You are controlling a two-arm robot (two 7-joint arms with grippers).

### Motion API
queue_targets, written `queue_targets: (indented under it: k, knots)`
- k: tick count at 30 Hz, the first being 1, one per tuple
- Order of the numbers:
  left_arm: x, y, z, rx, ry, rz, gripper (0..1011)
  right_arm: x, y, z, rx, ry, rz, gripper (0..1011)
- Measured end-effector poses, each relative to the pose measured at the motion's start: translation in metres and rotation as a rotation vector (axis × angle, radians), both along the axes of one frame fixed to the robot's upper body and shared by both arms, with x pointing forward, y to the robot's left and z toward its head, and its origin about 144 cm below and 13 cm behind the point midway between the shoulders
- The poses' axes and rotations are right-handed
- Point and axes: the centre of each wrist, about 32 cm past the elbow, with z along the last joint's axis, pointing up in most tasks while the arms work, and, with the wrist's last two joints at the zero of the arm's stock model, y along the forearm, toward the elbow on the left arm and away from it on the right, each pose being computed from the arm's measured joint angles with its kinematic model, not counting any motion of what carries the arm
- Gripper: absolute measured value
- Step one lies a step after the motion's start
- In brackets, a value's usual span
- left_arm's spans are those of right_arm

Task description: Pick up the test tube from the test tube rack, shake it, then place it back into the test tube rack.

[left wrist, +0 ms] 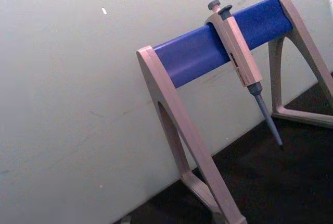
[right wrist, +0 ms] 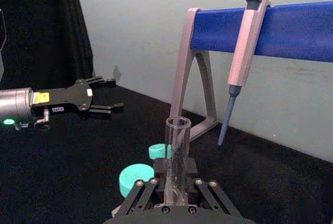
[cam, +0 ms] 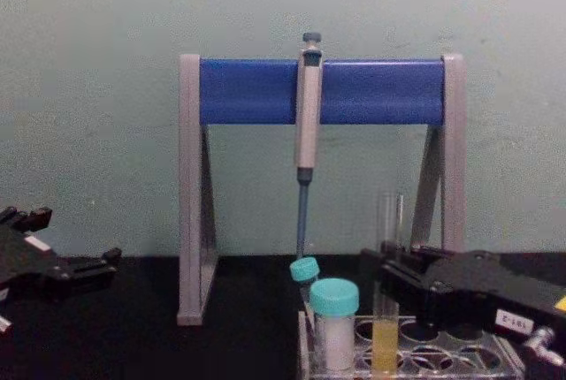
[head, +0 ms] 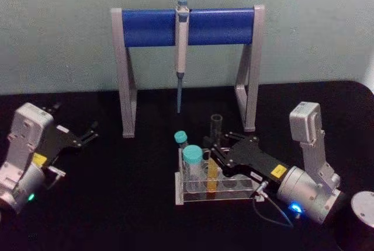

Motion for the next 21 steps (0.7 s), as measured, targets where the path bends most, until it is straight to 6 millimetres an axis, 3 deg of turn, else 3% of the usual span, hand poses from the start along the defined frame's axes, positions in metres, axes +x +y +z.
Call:
queue_targets:
  k: [4,14,20,21]
  knots:
    - [0.0,0.0,0.0,0.0,0.0,0.0,1001,-0.0001,-0.0002,-0.0001,-0.002,0.002,0.0,270]
    - [0.0,0.0,0.0,0.0,0.0,0.0,1001,0.0,-0.0003,0.0,-0.002,0.002,0.001,615]
    - [0.0,0.0,0.0,0.0,0.0,0.0,1001,0.0,-0.0003,0.0,-0.001,0.002,0.001,763]
    - [0.0,0.0,0.0,0.0,0.0,0.0,1001,0.0,-0.0003,0.0,-0.001,0.002,0.001,827]
